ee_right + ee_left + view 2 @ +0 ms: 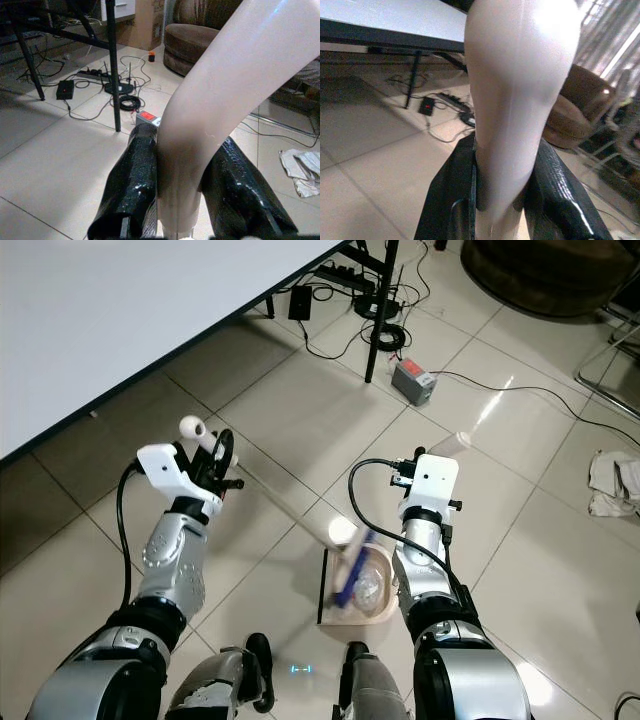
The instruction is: Sweep floor
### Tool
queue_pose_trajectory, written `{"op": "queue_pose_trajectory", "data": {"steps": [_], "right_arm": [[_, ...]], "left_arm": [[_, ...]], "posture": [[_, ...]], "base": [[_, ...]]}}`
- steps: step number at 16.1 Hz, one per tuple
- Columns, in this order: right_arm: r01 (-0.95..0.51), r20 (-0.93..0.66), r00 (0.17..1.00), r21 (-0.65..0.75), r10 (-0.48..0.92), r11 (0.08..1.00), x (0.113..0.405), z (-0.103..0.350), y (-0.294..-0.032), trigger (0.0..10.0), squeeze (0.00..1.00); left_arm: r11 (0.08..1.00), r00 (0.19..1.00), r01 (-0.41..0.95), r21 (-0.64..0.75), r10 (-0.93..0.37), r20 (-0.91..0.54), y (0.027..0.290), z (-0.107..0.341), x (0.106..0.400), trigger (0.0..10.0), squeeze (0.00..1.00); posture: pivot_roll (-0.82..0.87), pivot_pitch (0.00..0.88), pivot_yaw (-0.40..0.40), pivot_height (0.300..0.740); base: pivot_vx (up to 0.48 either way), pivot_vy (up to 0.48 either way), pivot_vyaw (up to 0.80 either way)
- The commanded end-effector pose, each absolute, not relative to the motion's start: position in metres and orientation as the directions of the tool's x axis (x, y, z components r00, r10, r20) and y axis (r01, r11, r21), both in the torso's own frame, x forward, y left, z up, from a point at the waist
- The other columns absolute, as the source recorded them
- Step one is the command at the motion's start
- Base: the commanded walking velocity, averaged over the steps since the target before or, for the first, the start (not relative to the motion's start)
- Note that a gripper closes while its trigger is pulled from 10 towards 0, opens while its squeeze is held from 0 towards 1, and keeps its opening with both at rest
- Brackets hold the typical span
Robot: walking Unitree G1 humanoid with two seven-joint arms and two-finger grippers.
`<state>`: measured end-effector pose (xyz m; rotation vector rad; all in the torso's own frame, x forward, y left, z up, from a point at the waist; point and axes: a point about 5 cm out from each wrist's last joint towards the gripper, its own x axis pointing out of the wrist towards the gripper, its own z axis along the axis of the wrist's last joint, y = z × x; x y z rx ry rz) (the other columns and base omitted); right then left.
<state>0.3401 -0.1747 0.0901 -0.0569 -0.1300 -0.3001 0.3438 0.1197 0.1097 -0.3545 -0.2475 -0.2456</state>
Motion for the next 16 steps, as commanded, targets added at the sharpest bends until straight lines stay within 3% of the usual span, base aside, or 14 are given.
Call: {"op": "queue_pose_trajectory", "data": {"steps": [1,5,10,13,16], "right_arm": [[0.305,0.074,0.951,-0.058,-0.301,0.95,0.336,0.079,-0.179,10.0,0.0],[0.364,0.076,0.929,0.004,-0.363,0.931,0.337,0.084,-0.194,10.0,0.0],[0.434,0.057,0.896,0.094,-0.44,0.896,0.332,0.083,-0.218,10.0,0.0],[0.444,0.06,0.886,0.171,-0.459,0.88,0.329,0.085,-0.229,10.0,0.0],[0.267,0.16,0.943,0.161,-0.292,0.95,0.337,0.104,-0.218,10.0,0.0]], "left_arm": [[0.899,0.932,0.308,-0.312,-0.218,0.291,0.117,0.112,0.344,10.0,0.0],[0.928,0.879,0.353,-0.117,-0.286,0.381,0.133,0.136,0.348,10.0,0.0],[0.959,0.845,0.283,-0.034,-0.232,0.481,0.173,0.172,0.345,10.0,0.0],[0.982,0.925,0.189,0.024,-0.186,0.331,0.194,0.142,0.33,10.0,0.0],[0.993,0.96,0.113,0.041,-0.12,0.252,0.198,0.115,0.309,10.0,0.0]], "posture": [[0.01,0.249,0.036,0.74],[0.01,0.191,0.037,0.74],[0.01,0.145,0.051,0.74],[0.02,0.13,0.046,0.74],[0.02,0.121,0.035,0.74]], "base": [[0.0,0.0,0.0],[0.0,0.0,0.0],[0.0,0.0,0.0],[0.0,0.0,0.0],[0.0,0.0,0.0]]}}
